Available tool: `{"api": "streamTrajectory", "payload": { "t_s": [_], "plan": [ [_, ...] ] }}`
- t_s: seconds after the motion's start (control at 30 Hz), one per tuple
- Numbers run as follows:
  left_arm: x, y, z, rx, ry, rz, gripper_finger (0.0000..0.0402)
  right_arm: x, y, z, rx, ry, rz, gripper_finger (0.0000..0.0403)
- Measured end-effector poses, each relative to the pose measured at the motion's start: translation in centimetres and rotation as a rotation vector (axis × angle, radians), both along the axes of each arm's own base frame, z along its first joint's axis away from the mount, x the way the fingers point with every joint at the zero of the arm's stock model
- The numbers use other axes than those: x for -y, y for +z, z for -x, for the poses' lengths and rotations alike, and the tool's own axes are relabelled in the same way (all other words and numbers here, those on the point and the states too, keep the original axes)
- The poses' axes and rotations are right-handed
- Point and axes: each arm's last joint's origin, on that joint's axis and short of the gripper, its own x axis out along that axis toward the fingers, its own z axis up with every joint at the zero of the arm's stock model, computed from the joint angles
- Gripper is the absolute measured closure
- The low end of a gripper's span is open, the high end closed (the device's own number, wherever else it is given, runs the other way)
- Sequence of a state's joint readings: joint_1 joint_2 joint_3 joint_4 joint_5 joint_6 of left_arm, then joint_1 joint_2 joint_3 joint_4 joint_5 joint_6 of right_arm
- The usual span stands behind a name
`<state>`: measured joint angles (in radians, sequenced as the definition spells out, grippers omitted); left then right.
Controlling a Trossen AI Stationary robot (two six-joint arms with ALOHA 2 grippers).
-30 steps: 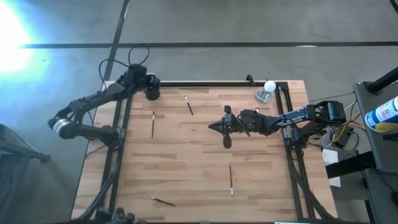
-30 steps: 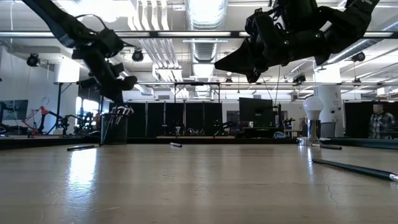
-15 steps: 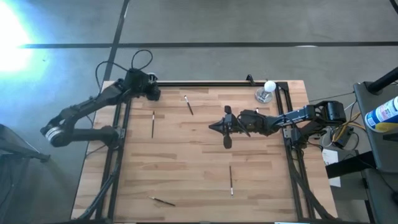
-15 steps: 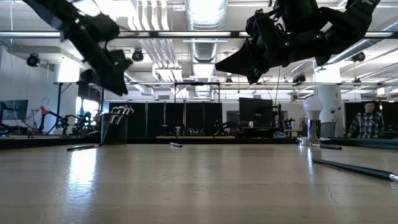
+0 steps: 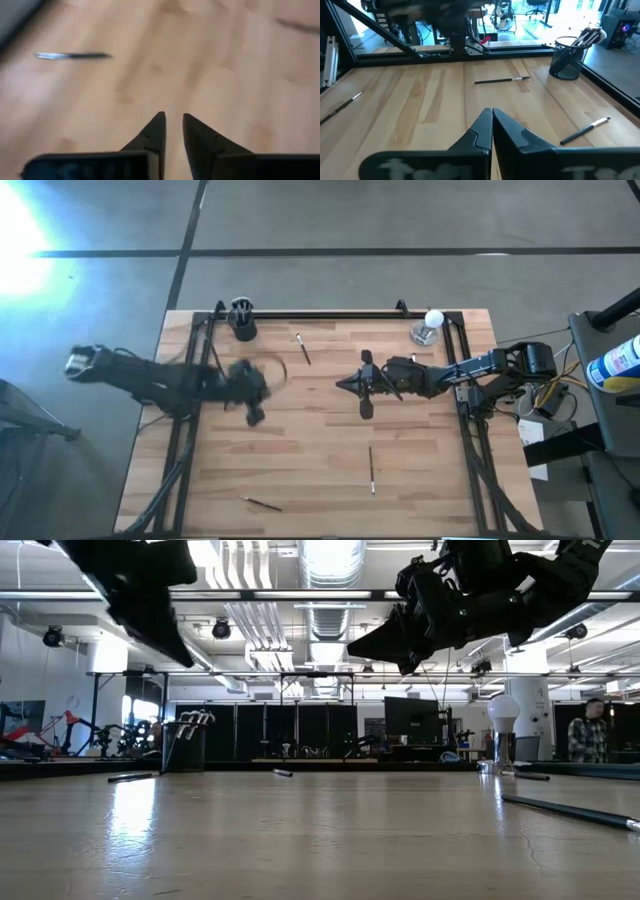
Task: Put items in baskets/containers
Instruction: Put the liner brush into the pen holder
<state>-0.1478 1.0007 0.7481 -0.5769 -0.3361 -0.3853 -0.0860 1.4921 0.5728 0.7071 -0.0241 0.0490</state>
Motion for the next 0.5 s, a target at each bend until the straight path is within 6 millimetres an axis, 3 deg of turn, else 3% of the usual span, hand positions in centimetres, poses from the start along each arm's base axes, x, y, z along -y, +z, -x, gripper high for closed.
{"api": "streamTrajectory", "payload": {
  "t_s": [0.17,0.33,0.5],
  "plan": [
    [4.8,-1.7,-0.6,-0.076,-0.113,0.071,0.0395,0.0,0.0,0.0,0.0,0.0,0.0,0.0394],
    [8.7,-1.9,-1.0,-0.12,-0.222,0.15,0.0397,0.0,0.0,0.0,0.0,0.0,-0.001,0.0394],
    [11.3,-2.0,-1.8,-0.202,-0.221,0.252,0.0396,0.0,0.0,0.0,-0.003,0.0,0.0,0.0394]
  ]
}}
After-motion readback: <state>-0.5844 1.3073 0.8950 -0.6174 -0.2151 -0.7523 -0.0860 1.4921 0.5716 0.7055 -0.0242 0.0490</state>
